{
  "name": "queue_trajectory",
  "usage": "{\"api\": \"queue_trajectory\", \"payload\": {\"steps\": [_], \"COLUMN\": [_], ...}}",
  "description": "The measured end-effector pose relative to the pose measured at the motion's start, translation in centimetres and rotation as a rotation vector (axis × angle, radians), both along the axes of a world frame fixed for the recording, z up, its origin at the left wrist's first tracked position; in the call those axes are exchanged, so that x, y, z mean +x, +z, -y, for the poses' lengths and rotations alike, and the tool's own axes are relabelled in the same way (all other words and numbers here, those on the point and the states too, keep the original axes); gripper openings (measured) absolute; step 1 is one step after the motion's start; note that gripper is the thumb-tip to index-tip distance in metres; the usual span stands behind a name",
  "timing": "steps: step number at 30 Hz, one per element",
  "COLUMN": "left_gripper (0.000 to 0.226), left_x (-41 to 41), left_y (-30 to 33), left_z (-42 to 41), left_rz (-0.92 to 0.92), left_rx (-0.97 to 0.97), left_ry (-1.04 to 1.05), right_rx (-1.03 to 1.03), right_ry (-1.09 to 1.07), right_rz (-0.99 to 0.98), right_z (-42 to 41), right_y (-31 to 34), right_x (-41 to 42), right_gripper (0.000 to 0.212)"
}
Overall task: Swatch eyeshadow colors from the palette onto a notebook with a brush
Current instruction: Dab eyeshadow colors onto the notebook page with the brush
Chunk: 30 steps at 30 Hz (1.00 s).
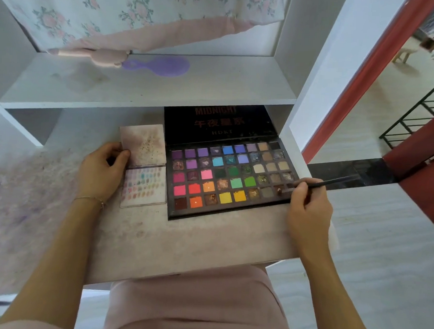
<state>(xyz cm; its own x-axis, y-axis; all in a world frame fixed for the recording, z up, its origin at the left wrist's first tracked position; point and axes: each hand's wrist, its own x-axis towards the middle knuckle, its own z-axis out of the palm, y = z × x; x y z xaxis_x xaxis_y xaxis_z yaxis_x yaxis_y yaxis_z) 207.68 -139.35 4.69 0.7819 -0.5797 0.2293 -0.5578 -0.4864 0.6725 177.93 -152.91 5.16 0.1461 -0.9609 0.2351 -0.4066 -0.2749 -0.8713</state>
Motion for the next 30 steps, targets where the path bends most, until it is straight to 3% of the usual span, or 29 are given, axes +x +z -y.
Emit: {"api": "queue_trajectory", "payload": {"steps": [6,14,22,30], "left_gripper": [0.021,0.022,0.020,0.020], "left_x": [0.0,-0.3,-0.1,-0.3], "left_y": [0.0,0.1,-0.2,0.1], "left_z": [0.1,0.2,0.0,0.0], "left_rz": [0.009,0.019,0.011,-0.035], "left_rx": [-0.021,-0.028,-0.014,-0.012], "left_ry": [-0.006,0.010,-0.005,-0.004], "right_rx": [0.006,0.008,0.059,0.079], "right_ry": [-0.018,-0.017,0.151,0.422], "right_rz": [-0.007,0.030,0.193,0.222], "right_z": [0.1,0.0,-1.9,-5.3], "right_y": [-0.3,0.0,0.5,1.0], "right_x": [-0.1,0.0,1.8,7.3], "right_gripper": [0.013,0.021,0.032,0.018]}}
